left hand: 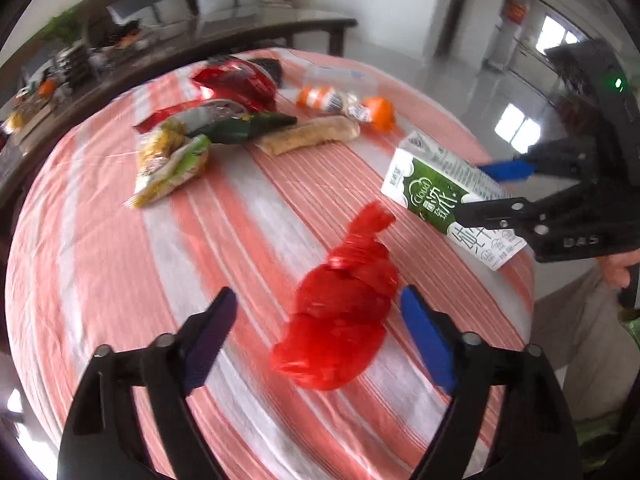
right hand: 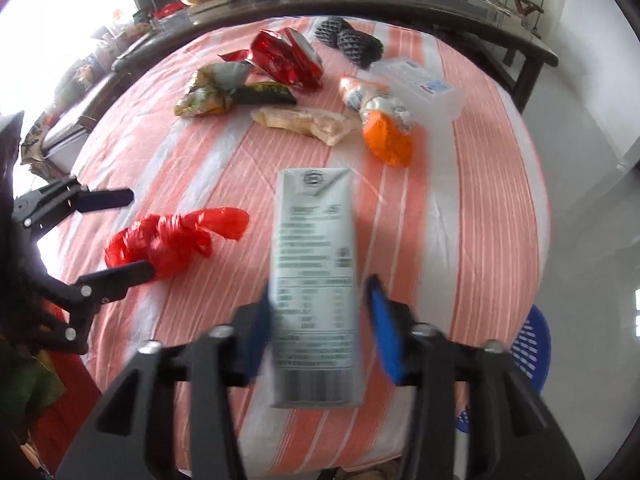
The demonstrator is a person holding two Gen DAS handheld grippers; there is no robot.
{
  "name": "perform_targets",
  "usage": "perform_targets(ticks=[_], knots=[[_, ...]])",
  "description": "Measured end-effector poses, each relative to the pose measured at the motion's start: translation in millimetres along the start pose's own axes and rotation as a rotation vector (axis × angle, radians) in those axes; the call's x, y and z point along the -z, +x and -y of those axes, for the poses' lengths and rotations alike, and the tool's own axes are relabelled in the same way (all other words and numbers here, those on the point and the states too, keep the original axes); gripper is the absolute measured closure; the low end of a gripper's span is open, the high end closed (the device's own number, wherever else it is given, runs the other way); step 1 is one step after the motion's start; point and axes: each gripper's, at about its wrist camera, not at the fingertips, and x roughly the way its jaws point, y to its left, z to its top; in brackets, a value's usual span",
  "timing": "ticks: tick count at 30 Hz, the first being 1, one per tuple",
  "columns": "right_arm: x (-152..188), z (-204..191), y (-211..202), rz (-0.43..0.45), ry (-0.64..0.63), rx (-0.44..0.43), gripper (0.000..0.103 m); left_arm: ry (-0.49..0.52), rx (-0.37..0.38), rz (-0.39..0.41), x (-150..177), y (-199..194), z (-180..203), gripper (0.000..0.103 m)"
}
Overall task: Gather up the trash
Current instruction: 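Grasp the red plastic bag with the left tool while the right tool holds the carton, then carry the bag and carton over the wastebasket and open both tools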
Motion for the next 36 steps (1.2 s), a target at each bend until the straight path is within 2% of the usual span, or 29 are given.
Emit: perform_targets(ticks=[2, 5, 6, 8, 9, 10, 11, 14, 20, 25, 31, 36], knots=[[-2, 0, -1, -0.003, 0.0, -0.005, 0.04, 0.037, 0.0, -0.024, -3, 7, 3, 0.018], [-7, -1, -3, -0.007, -0.007, 0.006, 0.04, 0.093, -0.018, -0.039, -3, 14, 9, 0.018], [-9, -3, -4, -0.008, -0.016, 0.009, 0.04, 0.108, -0.026, -0.042, -3, 15, 12, 0.02], [-11, -6, -4, -0.017, -0.042, 0.01, 0.042, 0.117, -0.034, -0.058, -1, 17, 16, 0.037], [-11, -9, -4, -0.021, -0.067, 0.016, 0.053, 0.111, -0.031, -0.068, 0, 18, 16, 0.054], [-11, -10, -4, -0.018, -0.08, 0.024, 0.06, 0.099, -0.03, -0.07, 0, 17, 16, 0.057], [-11, -11, -6, -0.009, -0.085, 0.027, 0.065, 0.086, -0.037, -0.066, 1, 16, 16, 0.058], [-9, -3, -17, 0.04, -0.058, 0.004, 0.066, 0.045, -0.041, -0.036, -1, 5, 19, 0.06], [4, 35, -51, 0.151, 0.02, -0.042, 0.066, -0.025, 0.023, 0.034, -21, -21, 49, 0.06], [33, 92, -65, 0.185, 0.073, -0.01, 0.066, -0.045, 0.101, 0.065, -46, -17, 104, 0.06], [75, 188, -65, 0.188, 0.287, 0.029, 0.065, -0.044, 0.228, 0.04, -80, 16, 186, 0.059], [99, 246, -62, 0.194, 0.382, 0.08, 0.065, -0.026, 0.261, 0.014, -102, 50, 246, 0.059]])
